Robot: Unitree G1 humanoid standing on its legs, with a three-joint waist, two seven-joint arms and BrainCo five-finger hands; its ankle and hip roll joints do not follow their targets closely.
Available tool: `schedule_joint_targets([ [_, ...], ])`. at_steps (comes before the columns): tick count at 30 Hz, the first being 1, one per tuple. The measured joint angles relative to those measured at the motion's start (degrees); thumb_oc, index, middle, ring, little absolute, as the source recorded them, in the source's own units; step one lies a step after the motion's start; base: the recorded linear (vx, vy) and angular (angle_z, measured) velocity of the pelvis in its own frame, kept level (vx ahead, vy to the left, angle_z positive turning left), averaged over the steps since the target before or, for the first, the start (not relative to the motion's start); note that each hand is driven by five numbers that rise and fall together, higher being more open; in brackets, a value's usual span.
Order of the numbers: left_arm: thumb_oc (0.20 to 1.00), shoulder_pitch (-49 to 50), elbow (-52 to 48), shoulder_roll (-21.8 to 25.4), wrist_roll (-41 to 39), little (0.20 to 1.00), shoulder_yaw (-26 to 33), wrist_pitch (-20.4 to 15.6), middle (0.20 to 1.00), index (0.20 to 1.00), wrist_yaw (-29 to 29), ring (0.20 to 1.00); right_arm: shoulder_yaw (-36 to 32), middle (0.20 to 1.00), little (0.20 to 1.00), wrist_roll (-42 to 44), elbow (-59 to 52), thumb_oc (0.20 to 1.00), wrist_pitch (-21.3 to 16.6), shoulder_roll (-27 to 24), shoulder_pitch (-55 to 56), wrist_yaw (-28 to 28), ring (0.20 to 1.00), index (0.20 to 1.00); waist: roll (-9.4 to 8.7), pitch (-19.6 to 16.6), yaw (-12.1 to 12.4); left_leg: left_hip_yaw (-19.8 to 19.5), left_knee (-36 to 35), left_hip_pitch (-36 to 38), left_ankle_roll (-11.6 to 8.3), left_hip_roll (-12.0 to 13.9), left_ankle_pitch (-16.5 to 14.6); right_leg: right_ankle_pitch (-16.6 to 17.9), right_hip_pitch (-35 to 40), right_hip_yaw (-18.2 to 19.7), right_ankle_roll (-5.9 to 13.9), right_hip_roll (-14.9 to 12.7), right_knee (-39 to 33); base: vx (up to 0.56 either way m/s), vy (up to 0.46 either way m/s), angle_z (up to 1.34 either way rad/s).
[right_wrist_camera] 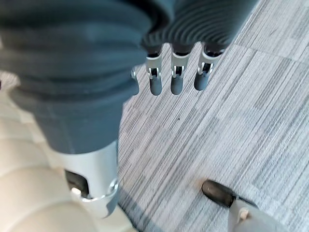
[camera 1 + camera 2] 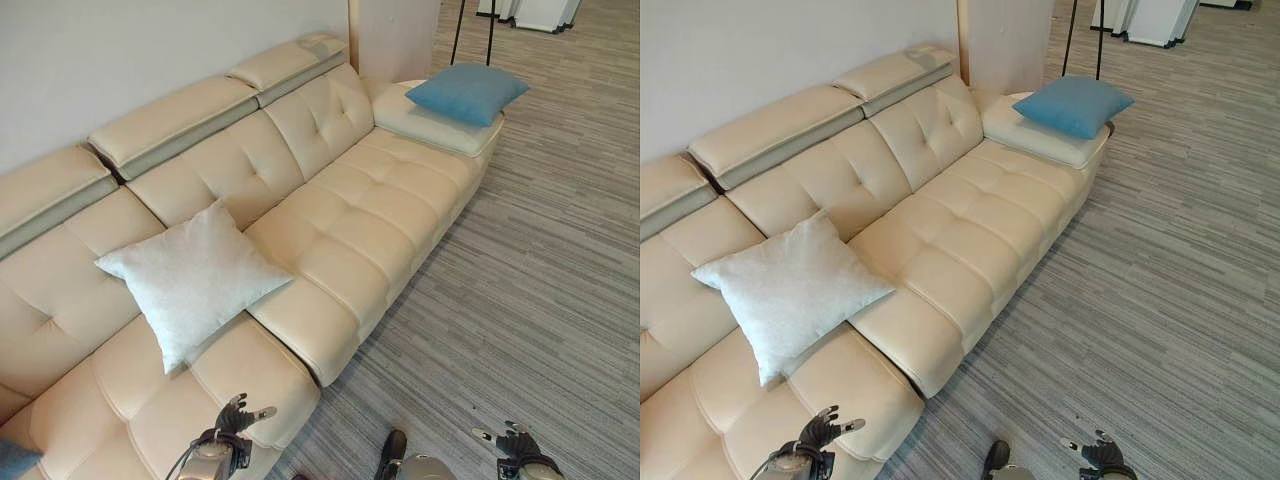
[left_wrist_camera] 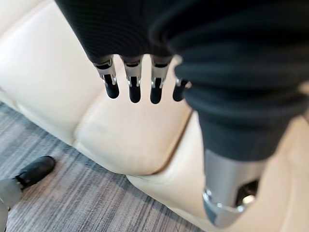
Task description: Pick up all the scattered cushions and arrange them neatly on the sofa.
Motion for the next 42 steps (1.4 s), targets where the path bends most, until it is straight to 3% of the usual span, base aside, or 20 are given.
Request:
schedule_joint_targets([
  [2, 1.000, -0.1, -0.4, -0.3, 0.0, 1.000, -0.3, 0.1, 1.000, 1.000, -0.1, 1.000, 0.3, 1.000, 1.000, 0.1, 0.0, 1.000, 0.0, 0.0, -0.8, 0.1, 1.000, 1.000, -1.01, 0.7, 0.9, -1.1, 9.7, -1.6, -1.34, 1.8, -0.6, -0.4, 1.6, 3.0, -1.34, 0.8, -1.3, 0.12, -0.170, -0.78],
  [4, 1.000, 0.4, -1.8, -0.5, -0.4, 1.000, -0.7, 0.2, 1.000, 1.000, -0.1, 1.000, 0.5, 1.000, 1.000, 0.1, 0.0, 1.000, 0.0, -0.5, -0.6, 0.1, 1.000, 1.000, -1.92, 1.3, 0.9, -7.3, 15.3, -3.6, -2.24, 1.7, -1.1, 1.2, 2.6, 5.8, -3.99, 1.6, -2.5, 0.12, -0.087, -0.68],
  [6, 1.000, 1.0, -5.0, -0.9, -0.6, 1.000, -1.6, 0.1, 1.000, 1.000, -0.4, 1.000, 0.5, 1.000, 1.000, 0.1, -0.6, 1.000, 0.2, -1.4, -0.7, 0.0, 1.000, 1.000, -1.88, 1.2, 1.9, -16.5, 17.1, -5.8, -3.56, -1.8, -2.6, 1.8, 2.8, 10.0, -5.23, 2.3, -4.0, 0.16, -0.084, -0.81],
  [7, 1.000, 1.1, -5.6, -1.0, -0.6, 1.000, -1.6, 0.1, 1.000, 1.000, -0.4, 1.000, 0.5, 1.000, 1.000, 0.1, -0.6, 1.000, 0.2, -1.5, -0.8, 0.0, 1.000, 1.000, -1.96, 1.2, 2.0, -17.3, 17.0, -6.3, -3.31, -2.4, -3.0, 1.8, 2.9, 10.5, -5.49, 2.3, -4.4, 0.13, -0.056, -0.71],
  [10, 1.000, 0.7, -7.1, -1.1, -0.6, 1.000, -2.3, -0.2, 1.000, 1.000, -0.4, 1.000, 0.6, 1.000, 1.000, 0.1, -0.7, 1.000, 0.3, -1.1, -0.9, 0.3, 1.000, 1.000, -3.43, 2.0, 2.7, -25.0, 7.0, -9.6, -1.48, -9.0, -3.5, 3.9, 5.7, 14.2, -5.33, 3.0, -8.6, 0.18, -0.044, -0.65],
  [11, 1.000, 0.6, -7.0, -1.1, -0.6, 1.000, -2.5, -0.2, 1.000, 1.000, -0.4, 1.000, 0.6, 1.000, 1.000, 0.1, -0.6, 1.000, 0.3, -1.1, -0.8, 0.3, 1.000, 1.000, -3.81, 2.2, 2.7, -28.1, 1.5, -10.2, -1.20, -10.6, -1.9, 3.9, 5.9, 15.1, -5.20, 3.1, -9.6, 0.14, -0.016, -0.54],
  [14, 1.000, 0.5, -6.2, -0.9, -0.5, 1.000, -2.6, -0.2, 1.000, 1.000, -0.4, 1.000, 1.3, 1.000, 1.000, 0.2, -0.5, 1.000, 0.3, -0.8, -1.3, 0.2, 1.000, 1.000, -3.29, 2.6, 2.8, -32.9, -9.3, -14.6, -1.89, -11.8, 5.0, 2.5, 6.6, 17.0, -6.15, 4.8, -9.7, 0.23, 0.016, -0.36],
  [17, 1.000, 1.0, -5.9, -0.7, -0.5, 1.000, -2.8, 0.0, 1.000, 1.000, -0.4, 1.000, 2.5, 1.000, 1.000, 0.2, -0.5, 1.000, 0.2, -0.7, -1.9, 0.4, 1.000, 1.000, -2.54, 2.7, 3.9, -35.0, -9.3, -17.7, -2.30, -12.5, 7.2, 2.6, 7.5, 19.1, -6.01, 6.1, -9.7, 0.27, 0.096, -0.57],
  [21, 1.000, 4.7, -6.9, -0.1, -0.5, 1.000, -2.6, 0.6, 1.000, 1.000, -0.5, 1.000, 2.6, 1.000, 1.000, 0.1, -1.8, 1.000, 0.0, -0.7, -1.9, 0.6, 1.000, 1.000, 0.45, 1.1, 5.2, -38.5, -8.6, -13.9, 1.48, -13.5, 7.8, -0.7, 10.3, 25.8, -5.68, 7.1, -9.3, 0.40, 0.183, -0.84],
  [24, 1.000, 4.3, -7.7, 0.2, -0.4, 1.000, -2.8, 0.6, 1.000, 1.000, -0.6, 1.000, 2.8, 1.000, 1.000, 0.1, -2.3, 1.000, 0.3, -0.1, -1.4, 1.2, 1.000, 1.000, 1.04, 0.5, 4.2, -35.9, -8.9, -10.8, 4.99, -15.2, 9.8, -3.9, 11.3, 27.2, -1.53, 4.8, -5.7, 0.29, 0.130, -0.35],
  [25, 1.000, 4.4, -9.9, 1.2, -0.4, 1.000, -2.9, 0.5, 1.000, 1.000, -0.6, 1.000, 2.9, 1.000, 1.000, 0.1, -2.3, 1.000, 0.2, 1.0, -1.3, 1.8, 1.000, 1.000, 0.45, 0.4, 4.2, -34.3, -8.8, -9.5, 7.44, -16.1, 10.3, -7.1, 10.3, 26.9, 0.10, 3.4, -0.6, 0.23, 0.140, -0.37],
  [26, 1.000, 3.6, -10.8, 1.9, -0.4, 1.000, -2.8, 0.4, 1.000, 1.000, -0.5, 1.000, 3.1, 1.000, 1.000, 0.1, -2.3, 1.000, 0.2, 1.5, -1.4, 2.0, 1.000, 1.000, -0.06, 0.3, 4.3, -34.0, -8.8, -8.9, 8.42, -16.7, 9.5, -8.5, 9.1, 26.7, 1.13, 2.5, 2.3, 0.30, 0.184, -0.40],
  [28, 1.000, 1.9, -11.0, 2.7, -0.5, 1.000, -2.8, 0.4, 1.000, 1.000, -0.5, 1.000, 3.2, 1.000, 1.000, 0.0, -2.3, 1.000, 0.3, 2.2, -2.8, 2.2, 1.000, 1.000, -0.62, 0.9, 5.1, -32.1, -8.8, -8.3, 9.68, -16.8, 8.4, -10.9, 3.8, 26.5, 3.59, 1.5, 12.6, 0.22, 0.139, -0.47],
  [29, 1.000, -0.2, -11.0, 4.0, -0.5, 1.000, -2.9, 0.4, 1.000, 1.000, -0.5, 1.000, 2.9, 1.000, 1.000, 0.0, -3.1, 1.000, 0.2, 3.1, -4.2, 2.3, 1.000, 1.000, -1.84, 1.7, 5.4, -30.3, -8.8, -6.9, 10.90, -17.3, 7.3, -13.0, -4.5, 23.2, 7.19, -1.7, 30.6, 0.25, 0.133, -0.42],
  [32, 1.000, -2.0, -11.3, 4.5, -0.5, 1.000, -4.2, 0.4, 1.000, 1.000, -0.5, 1.000, 2.5, 1.000, 1.000, 0.0, -4.6, 1.000, 0.1, 3.0, -4.3, 2.2, 1.000, 1.000, -2.85, 2.3, 5.5, -28.5, -8.8, -3.7, 11.82, -18.0, 4.9, -14.0, -9.6, 18.7, 7.67, -7.1, 36.3, 0.19, 0.067, -0.34],
  [35, 1.000, -2.2, -11.1, 4.4, -0.5, 1.000, -4.7, 0.4, 1.000, 1.000, -0.7, 1.000, 2.7, 1.000, 1.000, -0.1, -4.4, 1.000, 0.3, 3.1, -4.5, 2.2, 1.000, 1.000, -2.39, 2.8, 5.1, -27.5, -8.8, -2.5, 11.17, -17.5, 4.4, -13.7, -10.8, 16.8, 7.34, -8.4, 29.5, 0.22, -0.031, -0.16],
  [37, 1.000, -1.9, -10.3, 4.5, -0.5, 1.000, -4.5, 0.4, 1.000, 1.000, -0.7, 1.000, 2.7, 1.000, 1.000, -0.1, -4.3, 1.000, 0.3, 3.3, -4.1, 2.3, 1.000, 1.000, -2.04, 3.1, 5.6, -25.3, -8.8, -1.6, 9.37, -15.8, 2.4, -10.7, -10.9, 13.7, 6.54, -7.3, 16.4, 0.38, -0.122, -0.53],
  [39, 1.000, -1.9, -7.1, 4.4, -0.5, 1.000, -4.2, 0.8, 1.000, 1.000, -0.9, 1.000, 2.5, 1.000, 1.000, 0.0, -4.4, 1.000, 0.2, 3.3, -5.2, 2.2, 1.000, 1.000, -1.81, 3.4, 5.7, -23.6, -8.8, -0.6, 7.77, -14.8, 0.7, -4.9, -11.1, 14.1, 8.34, -5.1, 3.9, 0.32, -0.129, -0.66],
  [41, 1.000, -2.0, -6.6, 4.3, -0.3, 1.000, -4.1, 0.9, 1.000, 1.000, -1.0, 1.000, 2.2, 1.000, 1.000, 0.0, -4.2, 1.000, 0.3, 3.3, -4.3, 2.0, 1.000, 1.000, -2.70, 3.6, 5.2, -23.3, -8.8, 0.9, 7.83, -15.0, -1.0, 1.7, -10.3, 14.3, 8.96, -4.3, -7.8, 0.36, -0.150, -0.23],
  [42, 1.000, -2.2, -6.8, 4.1, -0.3, 1.000, -4.1, 0.9, 1.000, 1.000, -1.1, 1.000, 2.2, 1.000, 1.000, 0.0, -4.2, 1.000, 0.3, 3.3, -3.6, 1.9, 1.000, 1.000, -3.13, 3.6, 4.9, -23.3, -8.8, 1.8, 7.81, -15.1, -1.4, 3.0, -10.7, 14.3, 8.84, -4.5, -9.1, 0.28, -0.113, 0.03],
])
